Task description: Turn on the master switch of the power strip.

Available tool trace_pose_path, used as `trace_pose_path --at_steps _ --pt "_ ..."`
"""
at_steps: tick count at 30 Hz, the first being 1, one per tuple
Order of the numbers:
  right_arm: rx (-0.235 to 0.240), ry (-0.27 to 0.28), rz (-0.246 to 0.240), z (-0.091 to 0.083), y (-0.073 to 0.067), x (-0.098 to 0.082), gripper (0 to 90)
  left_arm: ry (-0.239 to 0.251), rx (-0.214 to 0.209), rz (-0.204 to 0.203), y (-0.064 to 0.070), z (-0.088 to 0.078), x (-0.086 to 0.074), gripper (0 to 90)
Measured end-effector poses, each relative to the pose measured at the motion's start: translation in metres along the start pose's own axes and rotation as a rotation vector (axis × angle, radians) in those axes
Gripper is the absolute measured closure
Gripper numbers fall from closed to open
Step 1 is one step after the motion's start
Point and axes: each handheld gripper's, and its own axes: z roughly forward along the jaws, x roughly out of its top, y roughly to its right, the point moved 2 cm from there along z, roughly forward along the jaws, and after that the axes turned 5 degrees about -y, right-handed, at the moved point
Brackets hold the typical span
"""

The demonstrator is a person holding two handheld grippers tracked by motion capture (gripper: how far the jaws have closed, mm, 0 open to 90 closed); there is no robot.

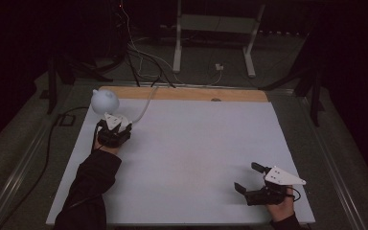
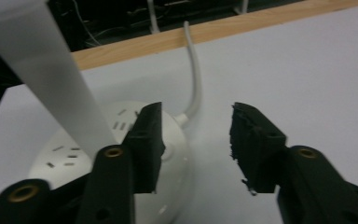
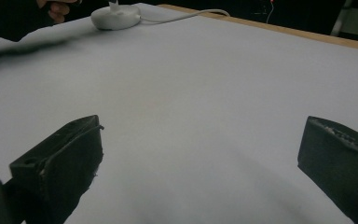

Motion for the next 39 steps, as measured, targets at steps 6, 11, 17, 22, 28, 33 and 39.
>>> trace_pose_path --at_steps 6,11,17,22,28,33,39 --pt "-0.001 0.0 0.0 0.0 0.0 0.0 0.0 -0.008 0.032 -0.019 -0.008 0.005 0.002 72.1" --pt "0.002 -0.002 0.002 0.0 0.0 0.0 0.0 -0.015 0.05 0.0 -0.011 0.01 0.002 80.2" --pt "0.001 -0.002 0.001 0.0 0.0 0.0 0.0 -0.033 0.041 0.025 -0.014 0.016 -0.001 90.0" --pt "0.003 -0.002 0.003 0.0 0.0 -0.001 0.0 -0.053 0.027 0.033 -0.015 0.021 -0.004 90.0" --pt "0.003 -0.002 0.003 0.0 0.0 0.0 0.0 -0.057 0.031 0.033 -0.015 0.025 -0.008 90.0" --pt "0.002 -0.002 0.002 0.0 0.001 0.0 0.0 -0.072 0.044 0.056 -0.014 0.028 -0.009 90.0" --pt "0.002 0.0 0.003 -0.001 0.0 0.0 0.0 -0.075 0.056 0.076 -0.014 0.029 -0.01 90.0"
